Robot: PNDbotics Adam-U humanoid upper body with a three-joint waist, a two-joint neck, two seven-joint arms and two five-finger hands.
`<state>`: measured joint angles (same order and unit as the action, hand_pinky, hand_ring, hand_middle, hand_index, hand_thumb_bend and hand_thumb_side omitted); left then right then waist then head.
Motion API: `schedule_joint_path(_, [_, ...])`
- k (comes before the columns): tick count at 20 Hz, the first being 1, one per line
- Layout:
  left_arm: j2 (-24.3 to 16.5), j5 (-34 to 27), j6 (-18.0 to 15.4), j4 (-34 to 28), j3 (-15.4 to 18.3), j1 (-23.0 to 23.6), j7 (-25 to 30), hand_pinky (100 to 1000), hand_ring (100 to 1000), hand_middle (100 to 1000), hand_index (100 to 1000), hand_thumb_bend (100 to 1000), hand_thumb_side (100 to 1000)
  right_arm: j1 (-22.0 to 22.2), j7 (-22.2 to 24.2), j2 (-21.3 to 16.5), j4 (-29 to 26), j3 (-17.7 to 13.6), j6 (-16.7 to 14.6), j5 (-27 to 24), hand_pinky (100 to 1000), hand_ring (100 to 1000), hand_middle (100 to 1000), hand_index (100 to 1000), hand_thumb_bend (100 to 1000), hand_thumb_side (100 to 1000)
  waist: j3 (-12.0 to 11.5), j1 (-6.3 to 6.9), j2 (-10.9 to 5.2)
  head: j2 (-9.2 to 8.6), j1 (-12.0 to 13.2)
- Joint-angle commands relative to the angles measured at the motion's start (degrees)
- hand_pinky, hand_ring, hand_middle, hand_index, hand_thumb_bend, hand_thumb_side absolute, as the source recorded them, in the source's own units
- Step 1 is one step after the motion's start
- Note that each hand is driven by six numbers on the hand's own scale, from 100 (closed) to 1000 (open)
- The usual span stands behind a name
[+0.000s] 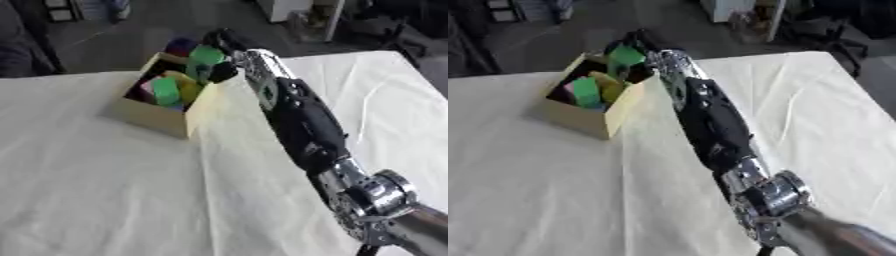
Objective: Pick up objects on the table and place them in the box.
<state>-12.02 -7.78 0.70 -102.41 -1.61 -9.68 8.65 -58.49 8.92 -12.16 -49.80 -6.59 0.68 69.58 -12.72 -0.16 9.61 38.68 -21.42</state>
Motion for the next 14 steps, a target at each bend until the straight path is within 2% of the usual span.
schedule_joint_path(1, [-0.28,-0.18,-0.03,-1.28,-0.13,-0.86,0.21,738,601,620,726,706,551,-1.53,-3.33,0.36,0.00,1.54,2.88,1.70,782,744,785,915,417,520,-0.11,0.10,-0.57,-0.70,-0.47])
schedule_joint_path(3, [-0.28,-0.14,0.00,-1.27,-0.16,-0.85,0.24,738,601,620,726,706,551,-1.44,-5.53,0.68,0.98,3.07,3.36,2.20,801,772,829,943,445,547,-0.06,-0.03,-0.48,-0.61,-0.48])
schedule_joint_path(6, [-0.27,-0.09,0.02,-1.19,-0.19,-0.90,0.28,738,601,620,727,705,551,-1.45,-8.78,0.62,2.54,4.49,2.47,2.99,821,794,865,965,453,558,0.18,-0.29,-0.39,-0.58,-0.38])
schedule_joint_path(9, [-0.34,0.03,-0.02,-1.08,0.11,-0.73,0.06,738,601,620,726,704,551,-1.39,-11.75,-0.11,1.90,5.32,0.94,1.77,804,772,845,951,370,473,1.21,-0.65,-0.39,-0.42,0.47])
schedule_joint_path(10, [-0.37,0.10,-0.04,-1.00,0.28,-0.59,-0.08,739,601,620,726,704,551,-1.12,-12.70,-0.43,1.22,5.55,0.14,0.96,802,770,843,949,362,467,1.74,-0.79,-0.47,-0.22,1.11])
schedule_joint_path(11, [-0.41,0.21,-0.05,-0.88,0.50,-0.40,-0.29,739,602,622,727,704,551,-0.73,-13.68,-0.89,0.35,5.85,-0.72,0.05,782,743,816,928,297,414,2.49,-1.00,-0.65,0.23,2.57])
schedule_joint_path(14, [-0.72,0.73,-0.15,-0.53,1.27,0.24,-1.18,740,607,626,728,706,549,2.25,-16.66,-2.25,-3.89,6.99,-3.60,-2.88,764,718,787,909,245,404,5.12,-1.62,-1.26,1.17,6.77])
